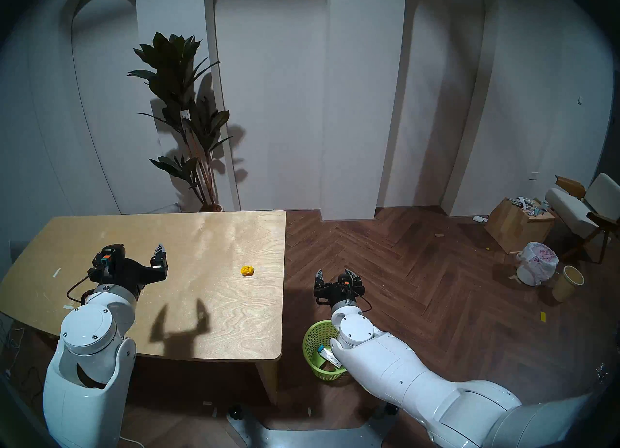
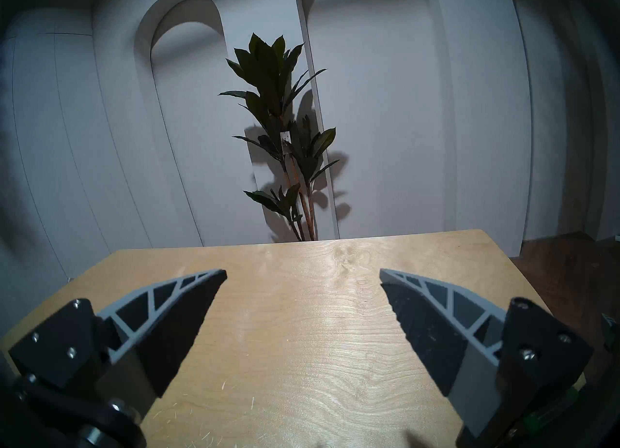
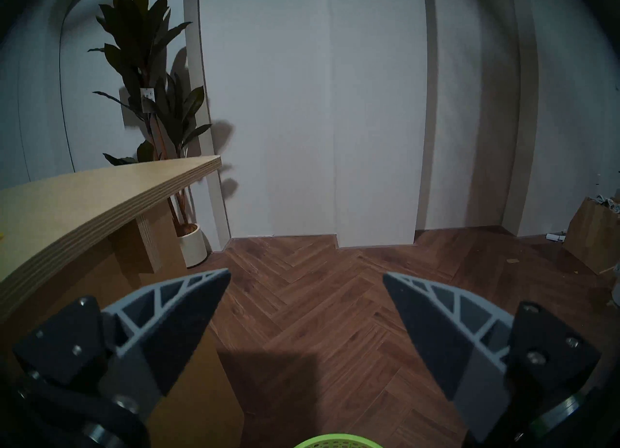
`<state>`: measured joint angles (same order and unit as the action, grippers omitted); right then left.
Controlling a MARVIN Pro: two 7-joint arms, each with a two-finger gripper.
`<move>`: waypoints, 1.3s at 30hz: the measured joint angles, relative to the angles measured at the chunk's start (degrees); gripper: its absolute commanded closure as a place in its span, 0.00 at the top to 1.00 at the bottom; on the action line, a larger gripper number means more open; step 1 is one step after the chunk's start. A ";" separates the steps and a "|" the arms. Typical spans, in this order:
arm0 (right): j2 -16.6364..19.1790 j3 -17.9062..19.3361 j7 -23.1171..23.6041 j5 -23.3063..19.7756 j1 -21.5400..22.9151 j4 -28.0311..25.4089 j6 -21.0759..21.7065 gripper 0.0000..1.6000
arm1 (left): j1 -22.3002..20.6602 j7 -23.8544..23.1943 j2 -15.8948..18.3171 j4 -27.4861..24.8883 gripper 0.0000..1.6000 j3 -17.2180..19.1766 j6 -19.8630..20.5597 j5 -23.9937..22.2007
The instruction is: Put the trash into the trash bin on the ground
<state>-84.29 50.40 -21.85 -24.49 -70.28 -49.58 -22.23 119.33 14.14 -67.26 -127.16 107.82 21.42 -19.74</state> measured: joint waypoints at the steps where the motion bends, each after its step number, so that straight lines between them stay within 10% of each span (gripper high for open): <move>1: 0.45 0.13 -0.25 0.22 -0.16 -0.64 -0.22 1.00 | -0.04 -0.03 0.00 0.00 1.00 -0.05 0.00 -0.02; 18: 12.20 9.54 -8.28 2.69 -5.99 -11.20 -2.47 1.00 | -5.84 -3.17 0.72 1.80 1.00 -11.91 0.16 -1.41; 39: 25.00 20.47 -14.01 4.13 -16.72 -21.95 -4.92 1.00 | -17.02 -4.27 -0.46 18.65 1.00 -23.19 -0.24 0.65</move>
<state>-59.29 70.87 -35.87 -20.36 -87.00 -71.53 -27.15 102.31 9.86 -67.72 -108.52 84.63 21.18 -19.09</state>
